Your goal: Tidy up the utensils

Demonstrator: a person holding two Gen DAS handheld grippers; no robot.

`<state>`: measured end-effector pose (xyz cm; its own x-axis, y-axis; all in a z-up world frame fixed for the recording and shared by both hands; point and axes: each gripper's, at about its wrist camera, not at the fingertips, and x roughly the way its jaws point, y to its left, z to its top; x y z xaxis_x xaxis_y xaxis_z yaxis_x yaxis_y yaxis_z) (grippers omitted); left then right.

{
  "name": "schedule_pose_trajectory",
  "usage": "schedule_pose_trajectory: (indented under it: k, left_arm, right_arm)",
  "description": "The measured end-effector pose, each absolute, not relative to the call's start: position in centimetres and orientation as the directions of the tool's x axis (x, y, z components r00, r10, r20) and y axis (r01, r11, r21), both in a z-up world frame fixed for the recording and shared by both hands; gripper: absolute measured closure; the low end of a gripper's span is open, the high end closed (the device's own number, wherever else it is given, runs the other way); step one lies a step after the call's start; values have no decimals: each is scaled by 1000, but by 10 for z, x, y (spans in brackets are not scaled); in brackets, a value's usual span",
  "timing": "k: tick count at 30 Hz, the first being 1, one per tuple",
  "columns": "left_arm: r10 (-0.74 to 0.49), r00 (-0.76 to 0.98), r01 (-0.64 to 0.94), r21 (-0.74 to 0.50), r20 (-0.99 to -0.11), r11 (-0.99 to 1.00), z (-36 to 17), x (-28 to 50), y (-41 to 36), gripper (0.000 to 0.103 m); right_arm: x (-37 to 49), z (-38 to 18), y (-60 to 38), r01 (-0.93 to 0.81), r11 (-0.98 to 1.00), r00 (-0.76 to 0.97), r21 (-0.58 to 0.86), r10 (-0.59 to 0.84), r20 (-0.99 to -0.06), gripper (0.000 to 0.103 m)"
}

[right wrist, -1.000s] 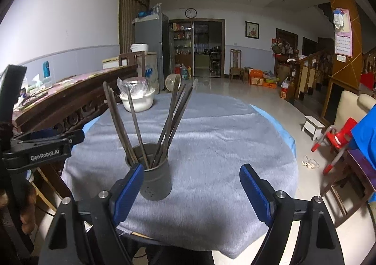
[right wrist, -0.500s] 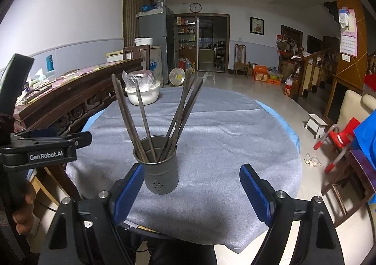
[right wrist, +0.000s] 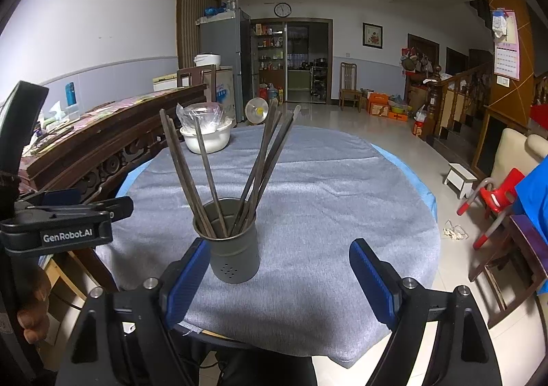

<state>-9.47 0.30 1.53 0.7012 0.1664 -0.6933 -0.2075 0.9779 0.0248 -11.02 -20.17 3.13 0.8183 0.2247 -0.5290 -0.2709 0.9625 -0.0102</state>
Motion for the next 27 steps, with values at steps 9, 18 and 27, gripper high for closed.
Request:
schedule_pose_trajectory:
  k: [9,18,27]
  left_arm:
    - [176,698,-204,43,-694,978,16,-95,0,8]
    - [189,708,-206,58,-681,977,18,-97,-3,4]
    - [183,708,-197,59,-682,979,19,-96,-4,4]
  right_arm:
    - [-111,31,-200,-271,963,819,-10,225,-528,17]
    - [-110,30,-199,-271,963,815,-9,224,-534,17]
    - [-109,30,-199,-272,962,811,-8,225,-540,17]
